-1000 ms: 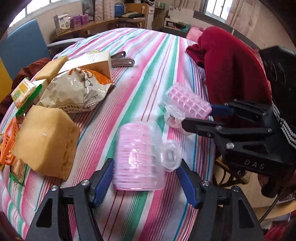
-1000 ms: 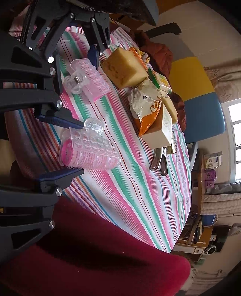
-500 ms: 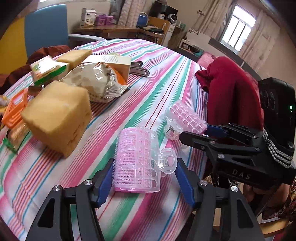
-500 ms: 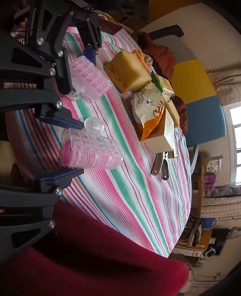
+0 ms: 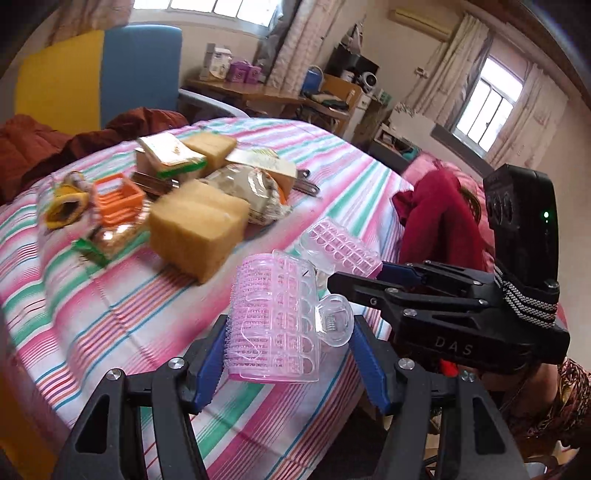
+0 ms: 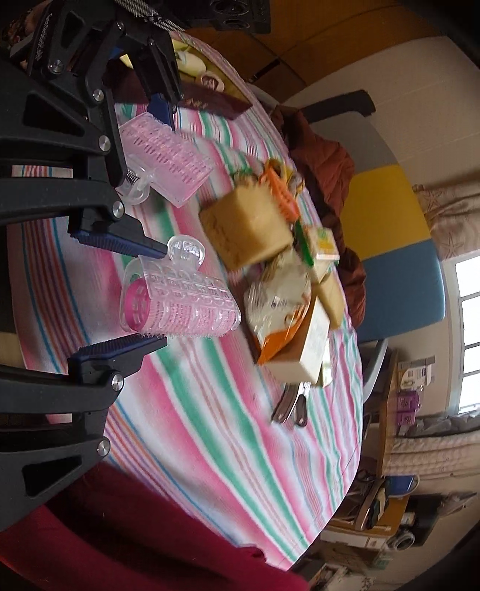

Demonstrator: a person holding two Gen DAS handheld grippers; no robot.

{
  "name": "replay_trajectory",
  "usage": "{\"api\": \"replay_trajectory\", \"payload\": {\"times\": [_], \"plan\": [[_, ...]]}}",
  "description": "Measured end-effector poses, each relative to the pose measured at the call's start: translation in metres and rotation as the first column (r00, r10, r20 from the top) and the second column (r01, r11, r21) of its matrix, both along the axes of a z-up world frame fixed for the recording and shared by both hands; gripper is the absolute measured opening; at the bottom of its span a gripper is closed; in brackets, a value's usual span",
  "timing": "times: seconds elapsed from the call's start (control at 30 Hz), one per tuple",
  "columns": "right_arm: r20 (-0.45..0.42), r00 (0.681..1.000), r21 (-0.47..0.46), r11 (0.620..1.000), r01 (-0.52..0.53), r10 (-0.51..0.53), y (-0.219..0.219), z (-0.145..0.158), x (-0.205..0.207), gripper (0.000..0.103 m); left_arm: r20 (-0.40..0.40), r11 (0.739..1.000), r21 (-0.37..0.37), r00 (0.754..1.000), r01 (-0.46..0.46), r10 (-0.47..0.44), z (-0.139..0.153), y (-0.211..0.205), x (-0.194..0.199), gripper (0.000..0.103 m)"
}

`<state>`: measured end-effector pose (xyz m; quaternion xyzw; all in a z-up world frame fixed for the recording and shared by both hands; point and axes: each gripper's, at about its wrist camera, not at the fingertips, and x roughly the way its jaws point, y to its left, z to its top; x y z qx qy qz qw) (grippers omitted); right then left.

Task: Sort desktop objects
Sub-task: 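Carry both pink rollers over the gold tray and lower them in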

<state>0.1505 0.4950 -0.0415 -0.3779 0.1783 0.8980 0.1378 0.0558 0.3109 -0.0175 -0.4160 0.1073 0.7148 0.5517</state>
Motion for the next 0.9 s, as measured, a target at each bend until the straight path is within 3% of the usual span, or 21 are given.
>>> {"api": "replay_trajectory", "payload": {"times": [0.2,0.4,0.53,0.8,0.9], "plan": [[-0.052,0.991,-0.011,0.992,-0.124,0.124,-0.045,0.022,-0.032,0.042,0.007,0.979,0.094,0.984,-0.18,0.181,0.023,-0.063,-0.022,0.065],[-0.106,0.957,0.015,0.963,-0.27,0.27,-0.105,0.04,-0.073,0.042,0.034,0.916,0.117,0.923,-0.384,0.383,0.024,-0.134,-0.058,0.065],[-0.115,0.932,0.029,0.939,-0.344,0.345,-0.141,0.044,-0.099,0.042,0.047,0.873,0.115,0.881,-0.473,0.471,0.021,-0.169,-0.077,0.065],[-0.062,0.875,0.049,0.878,-0.477,0.479,-0.195,0.037,-0.175,0.042,0.023,0.772,0.001,0.772,-0.636,0.636,-0.003,-0.219,-0.122,0.065],[-0.032,0.858,0.054,0.858,-0.511,0.513,-0.212,0.033,-0.205,0.042,0.034,0.743,-0.055,0.742,-0.667,0.67,-0.017,-0.229,-0.141,0.065]]}}
